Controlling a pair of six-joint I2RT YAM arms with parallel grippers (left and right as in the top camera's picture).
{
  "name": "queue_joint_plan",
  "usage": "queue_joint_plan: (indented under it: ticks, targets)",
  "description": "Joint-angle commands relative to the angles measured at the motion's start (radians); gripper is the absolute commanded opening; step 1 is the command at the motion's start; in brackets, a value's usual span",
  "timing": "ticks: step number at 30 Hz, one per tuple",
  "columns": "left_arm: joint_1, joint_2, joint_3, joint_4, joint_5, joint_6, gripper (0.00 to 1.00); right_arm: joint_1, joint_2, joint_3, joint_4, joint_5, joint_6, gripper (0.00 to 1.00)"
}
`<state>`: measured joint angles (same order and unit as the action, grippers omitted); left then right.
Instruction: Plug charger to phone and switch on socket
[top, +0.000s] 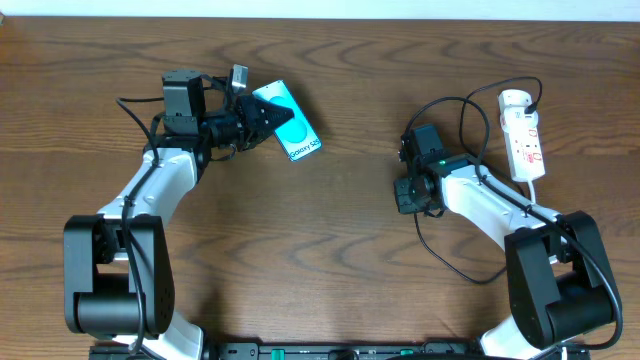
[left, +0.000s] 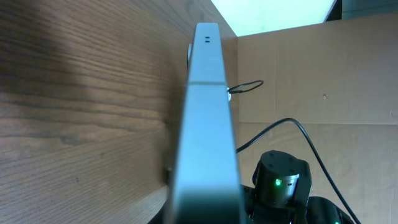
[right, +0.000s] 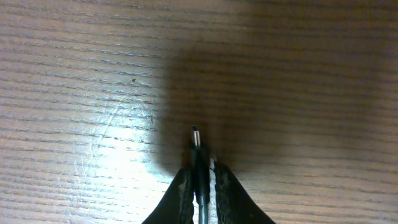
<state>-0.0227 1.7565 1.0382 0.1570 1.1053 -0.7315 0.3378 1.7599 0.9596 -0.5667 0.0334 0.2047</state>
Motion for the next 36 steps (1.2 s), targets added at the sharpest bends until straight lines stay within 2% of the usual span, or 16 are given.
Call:
queue_joint_plan:
  ticks: [1,7,10,36]
  targets:
    - [-0.003,-0.01,0.007,0.005,0.035,0.018,0.07,-0.003,-0.004,-0.014,0.0,-0.015,0.008,0.11]
    - [-0.003,-0.01,0.007,0.005,0.035,0.018,0.07,-0.003,-0.004,-0.014,0.003,-0.018,0.008,0.08]
    - [-0.003,-0.01,0.007,0.005,0.035,0.018,0.07,-0.003,-0.004,-0.014,0.003,-0.018,0.008,0.01]
    - [-0.003,-0.01,0.007,0.005,0.035,0.017,0.07,-0.003,-0.004,-0.014,0.014,-0.051,0.019,0.01]
